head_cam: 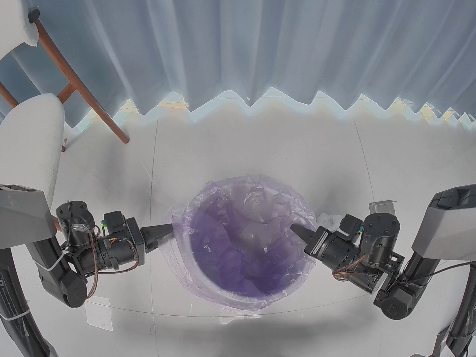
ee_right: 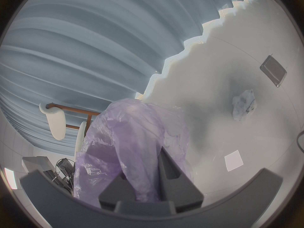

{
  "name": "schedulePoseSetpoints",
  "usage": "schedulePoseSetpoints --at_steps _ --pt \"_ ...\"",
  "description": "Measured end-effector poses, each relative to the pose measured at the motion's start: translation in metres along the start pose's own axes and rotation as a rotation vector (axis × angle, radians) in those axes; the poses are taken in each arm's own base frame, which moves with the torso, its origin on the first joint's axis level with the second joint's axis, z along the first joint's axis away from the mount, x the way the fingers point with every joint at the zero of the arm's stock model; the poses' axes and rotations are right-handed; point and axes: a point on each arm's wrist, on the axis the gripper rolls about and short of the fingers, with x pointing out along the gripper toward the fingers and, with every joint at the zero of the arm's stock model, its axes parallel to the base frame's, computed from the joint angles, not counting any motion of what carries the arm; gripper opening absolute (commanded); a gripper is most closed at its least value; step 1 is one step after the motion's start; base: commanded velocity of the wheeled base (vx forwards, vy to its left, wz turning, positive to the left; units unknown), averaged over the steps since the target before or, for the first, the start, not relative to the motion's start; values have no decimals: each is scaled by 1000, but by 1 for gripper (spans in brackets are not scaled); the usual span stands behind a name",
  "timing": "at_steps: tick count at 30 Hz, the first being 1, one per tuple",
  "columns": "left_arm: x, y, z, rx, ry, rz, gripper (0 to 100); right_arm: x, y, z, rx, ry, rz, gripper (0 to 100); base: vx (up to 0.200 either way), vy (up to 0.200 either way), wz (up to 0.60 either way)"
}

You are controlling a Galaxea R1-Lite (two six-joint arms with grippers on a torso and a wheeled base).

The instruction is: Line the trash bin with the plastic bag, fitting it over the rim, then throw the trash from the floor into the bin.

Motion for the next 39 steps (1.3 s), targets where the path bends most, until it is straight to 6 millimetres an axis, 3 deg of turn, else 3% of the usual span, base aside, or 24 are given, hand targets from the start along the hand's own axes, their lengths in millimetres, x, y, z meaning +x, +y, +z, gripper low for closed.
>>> schedulePoseSetpoints --at_steps 6,17,27,28,39 --pt "4 11 0 12 -16 36 0 1 0 0 1 0 0 0 0 0 0" --pt "21 51 -6 54 -32 152 0 3 1 4 21 -18 8 0 0 0 0" --pt "22 58 -10 29 -21 169 0 3 2 6 23 -25 12 0 0 0 0" --pt "22 57 -10 30 -21 168 100 3 2 7 23 -26 12 0 0 0 0" --pt "12 43 1 51 -70 145 100 4 -3 16 30 -57 5 0 0 0 0"
